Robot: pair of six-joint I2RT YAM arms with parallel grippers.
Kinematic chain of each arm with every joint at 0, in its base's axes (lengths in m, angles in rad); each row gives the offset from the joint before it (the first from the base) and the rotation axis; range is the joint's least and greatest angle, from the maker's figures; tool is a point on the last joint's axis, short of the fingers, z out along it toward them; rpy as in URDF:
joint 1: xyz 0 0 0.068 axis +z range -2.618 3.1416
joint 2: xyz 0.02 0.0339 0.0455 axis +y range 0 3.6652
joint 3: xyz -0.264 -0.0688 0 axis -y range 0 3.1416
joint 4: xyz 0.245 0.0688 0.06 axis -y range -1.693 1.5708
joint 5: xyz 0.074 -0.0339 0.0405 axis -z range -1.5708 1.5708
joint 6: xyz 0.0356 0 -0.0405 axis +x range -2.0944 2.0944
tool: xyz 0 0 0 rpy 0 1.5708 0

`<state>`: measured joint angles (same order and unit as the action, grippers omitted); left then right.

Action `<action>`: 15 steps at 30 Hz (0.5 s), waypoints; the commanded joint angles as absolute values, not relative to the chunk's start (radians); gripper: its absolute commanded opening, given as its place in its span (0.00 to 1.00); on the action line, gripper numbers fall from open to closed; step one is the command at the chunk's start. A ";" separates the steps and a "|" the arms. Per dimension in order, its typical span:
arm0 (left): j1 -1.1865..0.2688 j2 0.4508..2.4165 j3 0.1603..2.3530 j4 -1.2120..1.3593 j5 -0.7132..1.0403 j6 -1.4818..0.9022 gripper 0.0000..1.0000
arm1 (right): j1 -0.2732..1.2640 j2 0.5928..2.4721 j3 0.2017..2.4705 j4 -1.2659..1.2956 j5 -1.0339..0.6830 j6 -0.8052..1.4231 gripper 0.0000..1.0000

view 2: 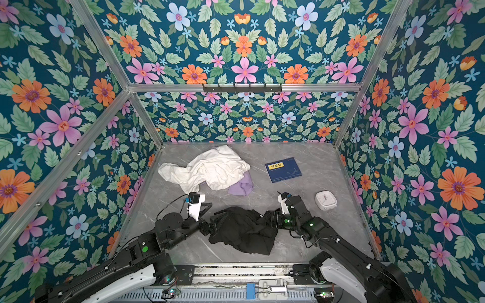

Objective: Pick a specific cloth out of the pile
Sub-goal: 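Open both grippers and release the black cloth on the table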

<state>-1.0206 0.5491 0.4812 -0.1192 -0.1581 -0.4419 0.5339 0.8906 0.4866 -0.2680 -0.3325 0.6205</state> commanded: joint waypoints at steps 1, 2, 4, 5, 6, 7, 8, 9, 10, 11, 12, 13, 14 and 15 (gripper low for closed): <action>-1.019 0.557 0.486 -0.154 -0.339 -0.423 1.00 | 0.533 0.814 0.562 -0.445 -0.256 0.561 0.86; -1.018 0.563 0.487 -0.161 -0.364 -0.414 1.00 | 0.534 0.790 0.584 -0.469 -0.222 0.546 0.90; -1.018 0.579 0.461 -0.107 -0.452 -0.338 0.99 | 0.526 0.744 0.613 -0.486 -0.143 0.502 0.97; -1.017 0.594 0.453 -0.091 -0.551 -0.336 0.99 | 0.516 0.733 0.621 -0.477 -0.110 0.481 0.99; -1.004 0.619 0.442 -0.070 -0.654 -0.320 0.99 | 0.501 0.729 0.629 -0.457 -0.079 0.453 0.99; -0.969 0.651 0.413 -0.011 -0.698 -0.255 0.99 | 0.482 0.736 0.634 -0.426 -0.044 0.417 0.99; -0.921 0.680 0.383 0.049 -0.692 -0.200 0.99 | 0.473 0.747 0.636 -0.399 0.001 0.380 0.99; -0.826 0.711 0.339 0.137 -0.657 -0.149 0.99 | 0.469 0.768 0.632 -0.357 0.069 0.329 0.99; -0.729 0.736 0.298 0.218 -0.594 -0.115 0.99 | 0.467 0.791 0.618 -0.299 0.136 0.259 0.99; -0.628 0.757 0.257 0.305 -0.530 -0.089 0.99 | 0.467 0.821 0.600 -0.238 0.192 0.180 0.99; -0.507 0.787 0.227 0.409 -0.447 -0.085 0.99 | 0.465 0.854 0.569 -0.134 0.270 0.101 0.99; -0.392 0.826 0.243 0.414 -0.348 -0.097 0.97 | 0.460 0.889 0.536 -0.028 0.327 0.029 0.99; -0.317 0.875 0.251 0.451 -0.306 -0.110 0.96 | 0.454 0.922 0.497 0.080 0.355 -0.038 0.99; -0.254 0.940 0.274 0.478 -0.297 -0.117 0.95 | 0.447 0.958 0.447 0.223 0.373 -0.130 0.99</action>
